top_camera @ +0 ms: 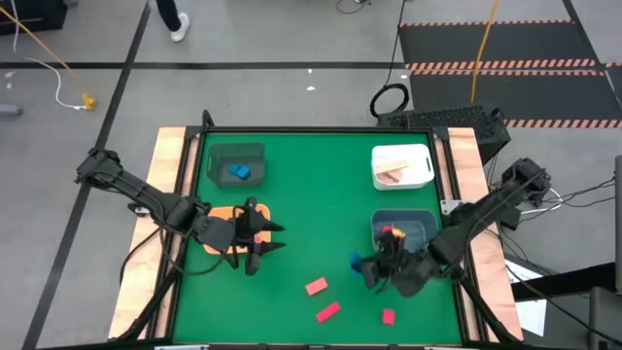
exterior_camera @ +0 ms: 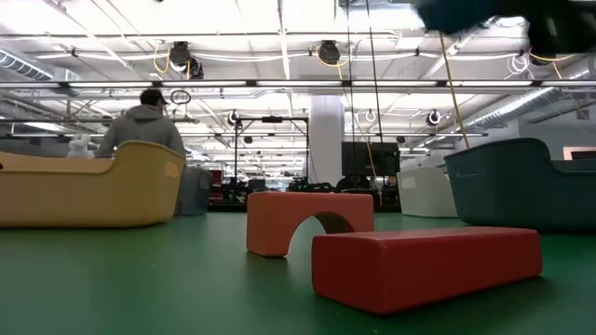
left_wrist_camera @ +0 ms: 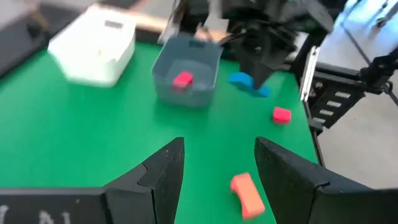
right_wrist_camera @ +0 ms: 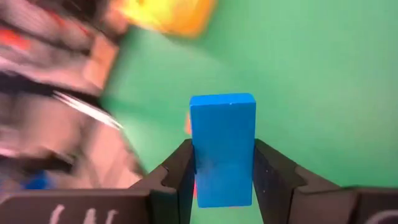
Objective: Sort & place blocks by color
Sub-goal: Put the blue block into the black bin
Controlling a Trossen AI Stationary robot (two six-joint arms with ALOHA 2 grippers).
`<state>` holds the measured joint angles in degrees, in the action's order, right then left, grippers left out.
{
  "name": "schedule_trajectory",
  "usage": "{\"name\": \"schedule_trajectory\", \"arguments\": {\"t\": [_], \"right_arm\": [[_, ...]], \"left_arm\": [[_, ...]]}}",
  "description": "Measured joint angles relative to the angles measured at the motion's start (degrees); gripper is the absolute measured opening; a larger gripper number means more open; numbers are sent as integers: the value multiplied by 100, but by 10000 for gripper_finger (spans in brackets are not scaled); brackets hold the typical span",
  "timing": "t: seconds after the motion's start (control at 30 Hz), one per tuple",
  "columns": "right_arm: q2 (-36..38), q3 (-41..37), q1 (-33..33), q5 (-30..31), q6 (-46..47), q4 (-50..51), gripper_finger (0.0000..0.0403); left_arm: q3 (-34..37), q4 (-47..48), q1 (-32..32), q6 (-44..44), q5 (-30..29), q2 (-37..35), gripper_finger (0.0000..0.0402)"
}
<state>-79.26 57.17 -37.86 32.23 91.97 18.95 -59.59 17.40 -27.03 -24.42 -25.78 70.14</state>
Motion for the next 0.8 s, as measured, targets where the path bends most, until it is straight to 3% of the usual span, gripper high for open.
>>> {"name": "schedule_trajectory", "arguments": {"t": [0.17, 0.33, 0.47, 0.63, 0.8], "right_arm": [[166, 4, 400, 709, -1318, -1613, 109], [152, 7, 898, 844, -3047, -3768, 109], [137, 7, 1205, 844, -4158, -5141, 109], [130, 9, 1548, 842, -4510, -5970, 109], [-50, 11, 1895, 838, -4514, -6498, 109]], "left_arm": [[0, -1266, 0, 1213, -4, 321, 196], [0, -2535, 35, 2932, -52, 554, 196], [0, -3096, 63, 3985, -481, 568, 196], [-2, -3623, 148, 5025, -1357, 568, 196], [-2, -4159, 365, 5425, -1452, 563, 196]]}}
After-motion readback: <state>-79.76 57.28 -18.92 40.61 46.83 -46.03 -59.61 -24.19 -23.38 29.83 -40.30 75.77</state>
